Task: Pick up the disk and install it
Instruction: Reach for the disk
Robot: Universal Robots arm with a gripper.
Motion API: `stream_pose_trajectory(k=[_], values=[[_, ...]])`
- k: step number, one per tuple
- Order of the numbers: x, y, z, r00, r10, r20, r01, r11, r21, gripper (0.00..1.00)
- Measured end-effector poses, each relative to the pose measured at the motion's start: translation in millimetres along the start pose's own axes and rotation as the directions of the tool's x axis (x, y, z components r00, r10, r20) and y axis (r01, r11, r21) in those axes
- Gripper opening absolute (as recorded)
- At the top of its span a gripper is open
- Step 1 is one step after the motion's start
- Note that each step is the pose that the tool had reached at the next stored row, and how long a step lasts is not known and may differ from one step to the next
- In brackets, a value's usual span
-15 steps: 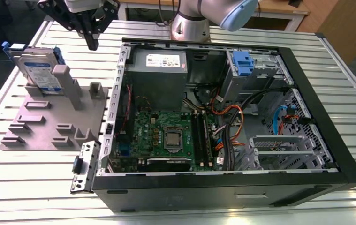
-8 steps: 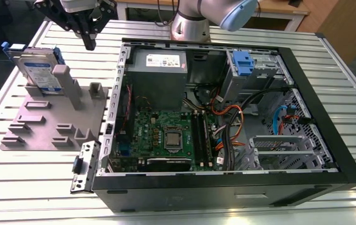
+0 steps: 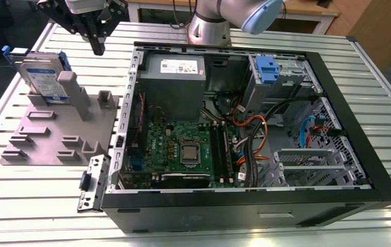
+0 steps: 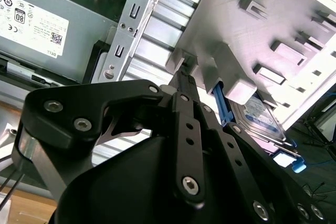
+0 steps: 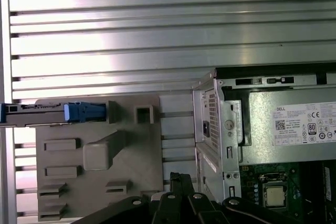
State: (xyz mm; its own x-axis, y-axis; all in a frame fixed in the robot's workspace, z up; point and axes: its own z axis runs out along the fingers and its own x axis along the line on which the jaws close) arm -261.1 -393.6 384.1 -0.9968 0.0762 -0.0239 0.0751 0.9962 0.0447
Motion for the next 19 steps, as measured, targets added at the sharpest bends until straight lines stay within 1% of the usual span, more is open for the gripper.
stream_pose_trajectory(k=[19], values=[[5.4,-0.3,0.9,1.0,0.0,0.0,0.0,1.0,0.0001,0.11]])
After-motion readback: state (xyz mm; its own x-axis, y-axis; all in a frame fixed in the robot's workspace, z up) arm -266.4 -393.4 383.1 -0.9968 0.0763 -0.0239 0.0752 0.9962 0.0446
